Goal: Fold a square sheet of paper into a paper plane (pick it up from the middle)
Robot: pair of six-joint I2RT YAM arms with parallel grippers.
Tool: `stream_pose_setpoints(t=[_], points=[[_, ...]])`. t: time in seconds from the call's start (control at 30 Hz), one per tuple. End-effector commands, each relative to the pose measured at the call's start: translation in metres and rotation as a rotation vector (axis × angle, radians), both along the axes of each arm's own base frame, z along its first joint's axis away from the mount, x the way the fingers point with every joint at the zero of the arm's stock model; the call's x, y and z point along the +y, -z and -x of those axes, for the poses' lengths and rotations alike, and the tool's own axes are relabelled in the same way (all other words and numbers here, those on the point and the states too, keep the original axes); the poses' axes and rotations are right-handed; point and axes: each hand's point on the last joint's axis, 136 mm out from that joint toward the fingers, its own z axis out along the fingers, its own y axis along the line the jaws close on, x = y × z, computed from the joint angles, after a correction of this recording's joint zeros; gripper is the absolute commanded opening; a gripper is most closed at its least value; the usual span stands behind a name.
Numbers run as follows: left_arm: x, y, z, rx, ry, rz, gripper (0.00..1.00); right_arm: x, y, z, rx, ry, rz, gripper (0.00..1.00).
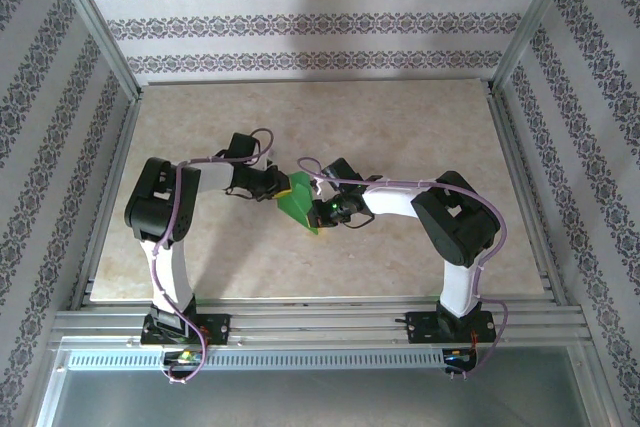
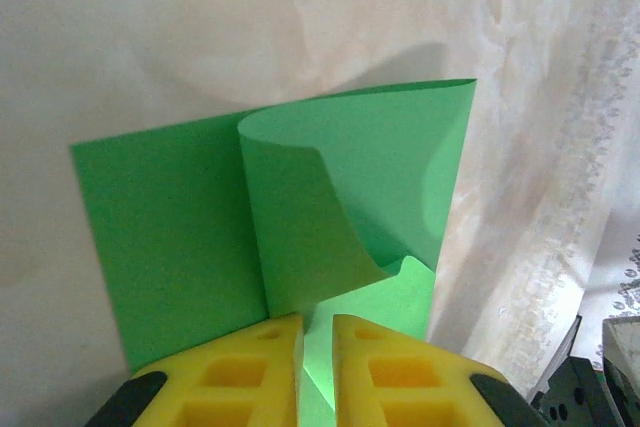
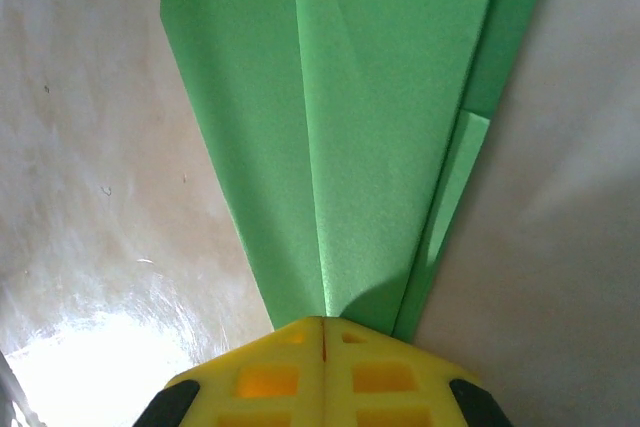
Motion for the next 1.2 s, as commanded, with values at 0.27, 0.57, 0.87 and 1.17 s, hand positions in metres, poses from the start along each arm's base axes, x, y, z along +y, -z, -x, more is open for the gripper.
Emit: stream_pose_setpoints(t=[0.27,0.57,0.87,1.17], points=[[0.060,0.027,-0.038,-0.021,-0.129,-0.196,0.19,-0.045,0.048,0.036,0.160,0.017,0.213,0.04],[0.049,-0.007,-0.055,-0.093,-0.137,-0.117,0.19,-0.046,0.048,0.036,0.162,0.017,0.219,0.04],[0.015,-0.067,-0.015,-0.198,-0.107,0.003,0.19,-0.047,0.050,0.036,0.173,0.020,0.221,0.04],[-0.027,-0.029,0.010,-0.118,0.010,0.018,0.19,-0.047,0.054,0.039,0.188,0.017,0.225,0.04]])
